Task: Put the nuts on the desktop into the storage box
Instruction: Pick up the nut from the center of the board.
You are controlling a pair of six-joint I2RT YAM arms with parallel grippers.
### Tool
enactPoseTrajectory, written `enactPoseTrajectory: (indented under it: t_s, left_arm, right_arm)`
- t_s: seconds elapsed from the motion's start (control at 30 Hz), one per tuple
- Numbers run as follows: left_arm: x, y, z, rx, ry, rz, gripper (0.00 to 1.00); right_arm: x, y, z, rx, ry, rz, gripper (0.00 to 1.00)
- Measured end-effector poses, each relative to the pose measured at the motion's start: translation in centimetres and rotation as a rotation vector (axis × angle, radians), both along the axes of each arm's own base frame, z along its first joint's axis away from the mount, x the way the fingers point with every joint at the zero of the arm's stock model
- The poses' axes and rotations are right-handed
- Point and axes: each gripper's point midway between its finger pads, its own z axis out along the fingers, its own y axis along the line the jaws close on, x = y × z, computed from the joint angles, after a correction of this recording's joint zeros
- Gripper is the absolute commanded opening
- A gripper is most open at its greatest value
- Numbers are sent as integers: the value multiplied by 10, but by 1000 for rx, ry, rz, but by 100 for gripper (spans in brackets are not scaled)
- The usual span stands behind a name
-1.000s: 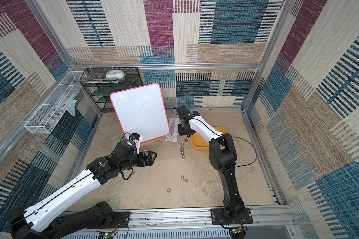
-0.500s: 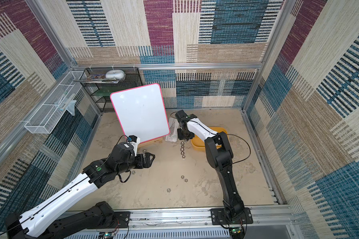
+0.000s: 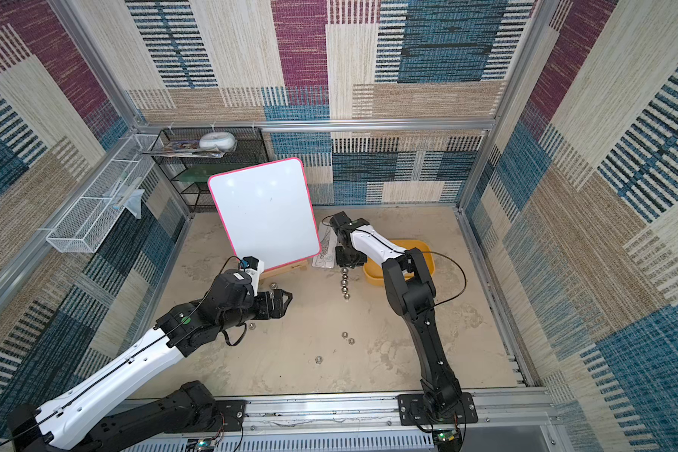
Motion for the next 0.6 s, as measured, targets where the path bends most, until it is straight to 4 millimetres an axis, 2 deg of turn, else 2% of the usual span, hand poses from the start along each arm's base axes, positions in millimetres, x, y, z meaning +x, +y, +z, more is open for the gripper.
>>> enactPoseTrajectory:
  t_s: [0.13, 0.6]
  left_arm:
    - [0, 0, 0, 0, 0, 0, 100]
    - [0, 0, 1, 0, -2, -1, 100]
  right_arm:
    - [-1, -1, -5, -7, 11, 0, 40]
    - [10, 0, -6, -10, -8, -4, 38]
